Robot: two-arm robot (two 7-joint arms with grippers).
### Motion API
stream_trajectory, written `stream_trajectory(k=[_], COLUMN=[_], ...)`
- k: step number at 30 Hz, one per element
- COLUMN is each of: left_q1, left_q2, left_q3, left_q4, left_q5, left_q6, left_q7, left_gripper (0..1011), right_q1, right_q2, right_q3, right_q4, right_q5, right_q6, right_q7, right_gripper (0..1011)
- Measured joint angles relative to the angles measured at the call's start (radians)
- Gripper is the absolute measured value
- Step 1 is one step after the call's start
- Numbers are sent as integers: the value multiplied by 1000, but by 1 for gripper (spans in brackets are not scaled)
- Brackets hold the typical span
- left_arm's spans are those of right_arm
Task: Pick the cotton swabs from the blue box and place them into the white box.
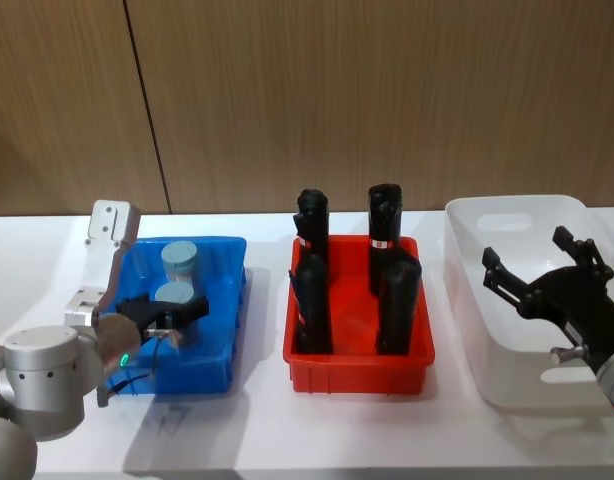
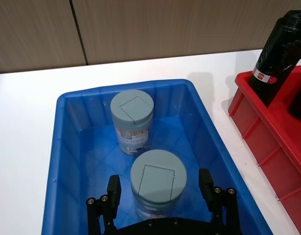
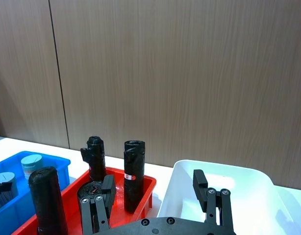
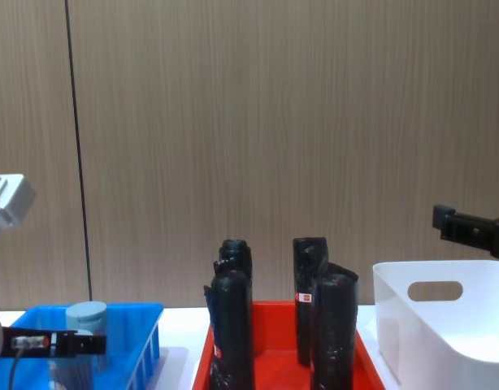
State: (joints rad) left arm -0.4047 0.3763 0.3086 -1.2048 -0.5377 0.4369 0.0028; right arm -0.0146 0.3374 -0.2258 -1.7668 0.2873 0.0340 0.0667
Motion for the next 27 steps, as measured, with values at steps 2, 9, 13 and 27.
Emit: stream_trajectory(k=[2, 9, 13, 27], left_q1=[-13, -43, -56, -65], left_q2=[-6, -23, -31, -39], left_q3=[2, 8, 10, 12], left_q4=[21, 73, 96, 107], left_q5=[6, 19, 24, 40], left_q6=[-1, -5, -5, 7], left_q7=[-13, -48, -59, -50], left_gripper=[1004, 1004, 990, 671], right_q1=[0, 0, 0, 0], right_q2=[0, 0, 0, 0], right_q3=[0, 0, 0, 0], right_q4=[0, 0, 0, 0], right_q5=[0, 0, 0, 0], right_q6=[0, 0, 0, 0], right_q7=[0, 0, 0, 0], right_gripper=[1002, 1002, 1002, 1002])
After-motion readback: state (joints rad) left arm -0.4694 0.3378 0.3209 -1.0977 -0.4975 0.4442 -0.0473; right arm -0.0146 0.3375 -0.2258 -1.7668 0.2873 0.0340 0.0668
